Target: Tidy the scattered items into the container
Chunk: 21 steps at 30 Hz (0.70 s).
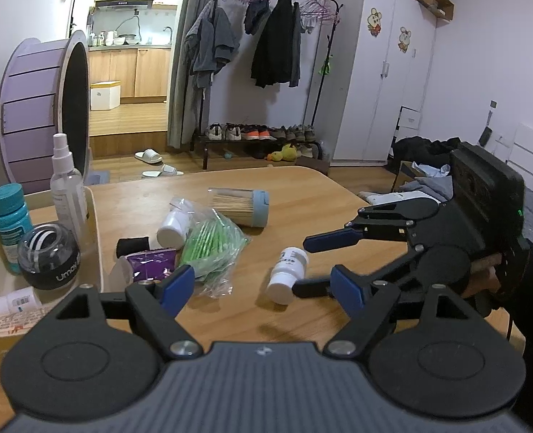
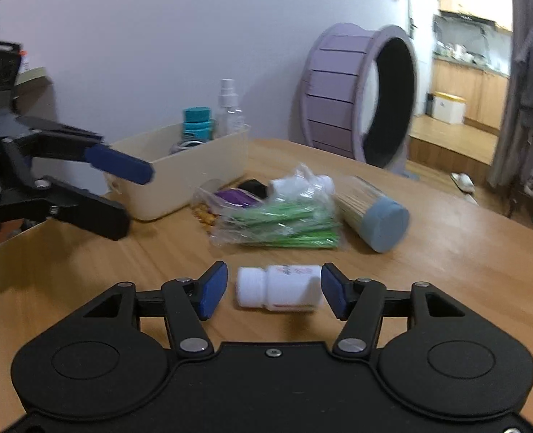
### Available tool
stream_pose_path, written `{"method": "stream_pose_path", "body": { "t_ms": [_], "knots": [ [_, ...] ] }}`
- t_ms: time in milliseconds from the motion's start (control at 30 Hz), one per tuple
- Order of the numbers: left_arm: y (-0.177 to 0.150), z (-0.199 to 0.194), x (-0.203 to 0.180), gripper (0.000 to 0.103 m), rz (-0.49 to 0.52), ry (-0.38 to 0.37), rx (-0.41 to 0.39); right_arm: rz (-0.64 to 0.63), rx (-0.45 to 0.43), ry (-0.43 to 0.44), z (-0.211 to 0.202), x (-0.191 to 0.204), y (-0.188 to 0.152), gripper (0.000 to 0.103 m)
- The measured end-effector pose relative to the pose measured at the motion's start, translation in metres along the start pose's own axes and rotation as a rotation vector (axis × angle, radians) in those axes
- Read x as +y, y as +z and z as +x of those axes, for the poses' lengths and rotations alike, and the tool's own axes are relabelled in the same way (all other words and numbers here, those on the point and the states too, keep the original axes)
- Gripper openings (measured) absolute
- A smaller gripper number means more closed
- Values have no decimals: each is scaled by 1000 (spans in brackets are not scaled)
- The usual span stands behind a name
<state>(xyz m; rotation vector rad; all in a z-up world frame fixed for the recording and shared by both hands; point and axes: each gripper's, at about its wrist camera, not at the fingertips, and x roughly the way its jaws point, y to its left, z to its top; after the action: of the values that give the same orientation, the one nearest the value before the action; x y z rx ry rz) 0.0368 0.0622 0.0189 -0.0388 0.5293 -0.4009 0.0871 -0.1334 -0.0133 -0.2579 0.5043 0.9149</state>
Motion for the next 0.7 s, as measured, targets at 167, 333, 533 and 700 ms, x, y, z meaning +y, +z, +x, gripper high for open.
{"method": "stream_pose_path", "body": {
  "t_ms": [167,333,533,700],
  "knots": [
    [-1,-1,0,82,6,0,3,-189,14,-7,13,22,2,71],
    [-2,-2,2,82,2,4,2,-223,58,-4,22,21,4,70],
    [-3,-3,3,82,-1,4,2,-248,74,-38,19,20,1,69],
    [-3,-3,1,82,7,1,2,-227,93,-77,21,15,3,69]
  ]
}}
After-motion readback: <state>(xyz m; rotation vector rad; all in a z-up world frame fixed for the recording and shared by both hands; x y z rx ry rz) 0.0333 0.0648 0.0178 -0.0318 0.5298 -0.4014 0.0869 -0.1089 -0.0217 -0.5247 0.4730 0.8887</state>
